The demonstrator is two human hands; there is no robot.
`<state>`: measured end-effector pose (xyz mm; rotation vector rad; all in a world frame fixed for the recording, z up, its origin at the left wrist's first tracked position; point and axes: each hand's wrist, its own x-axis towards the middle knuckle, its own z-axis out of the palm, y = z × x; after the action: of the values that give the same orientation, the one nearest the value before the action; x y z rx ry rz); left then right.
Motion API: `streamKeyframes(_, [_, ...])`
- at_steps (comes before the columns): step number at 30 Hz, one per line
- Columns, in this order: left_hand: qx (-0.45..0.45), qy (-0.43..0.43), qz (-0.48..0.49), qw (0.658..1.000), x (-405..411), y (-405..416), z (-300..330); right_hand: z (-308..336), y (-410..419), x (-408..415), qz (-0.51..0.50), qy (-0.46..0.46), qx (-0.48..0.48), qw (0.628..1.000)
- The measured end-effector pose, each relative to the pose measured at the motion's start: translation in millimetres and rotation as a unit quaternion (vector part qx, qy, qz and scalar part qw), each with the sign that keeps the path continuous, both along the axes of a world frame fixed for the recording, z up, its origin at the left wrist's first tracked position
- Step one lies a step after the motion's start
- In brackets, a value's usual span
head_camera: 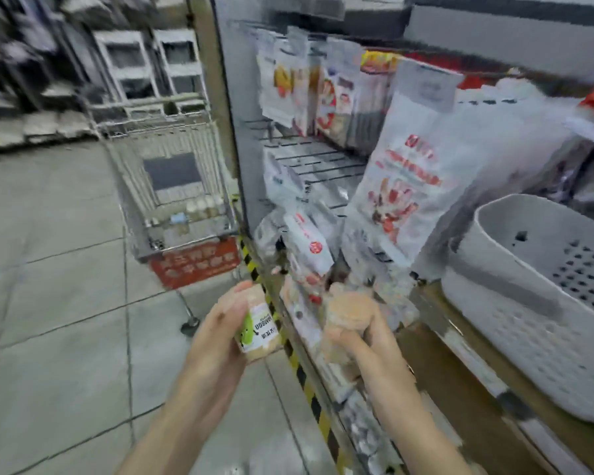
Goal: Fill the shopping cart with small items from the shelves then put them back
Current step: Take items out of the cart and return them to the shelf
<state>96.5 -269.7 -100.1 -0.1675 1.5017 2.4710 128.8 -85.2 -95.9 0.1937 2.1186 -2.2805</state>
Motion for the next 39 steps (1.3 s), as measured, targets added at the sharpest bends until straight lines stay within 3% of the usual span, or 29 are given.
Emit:
streamKeyframes(6, [-0.047, -0.027, 0.127, 0.990, -40.9, -130.8, -17.6, -18.8, -110.9, -84.1, 0.066, -0.029, -0.023, 0.997])
streamKeyframes(12, [-0.078, -0.036, 0.159, 0.984, -90.7, -203.4, -24.5, -37.2, -175.1, -153.6, 0.063, -0.053, -0.051, 0.995])
streamKeyframes(22, [-0.087, -0.073, 0.171, 0.979, -244.6, -214.4, -48.3, -65.0, -196.2, -312.2, 0.052, -0.087, -0.008, 0.995])
streamKeyframes(33, [-0.060, -0.126, 0.275, 0.951, -427.3, -238.4, -65.6, -83.0, -237.1, -521.2, 0.148, -0.124, 0.034, 0.981])
streamKeyframes(39, [-0.088, -0.159, 0.301, 0.936, -513.1, -273.6, -83.4, -113.0, -273.9, -613.1, 0.171, -0.154, 0.067, 0.971])
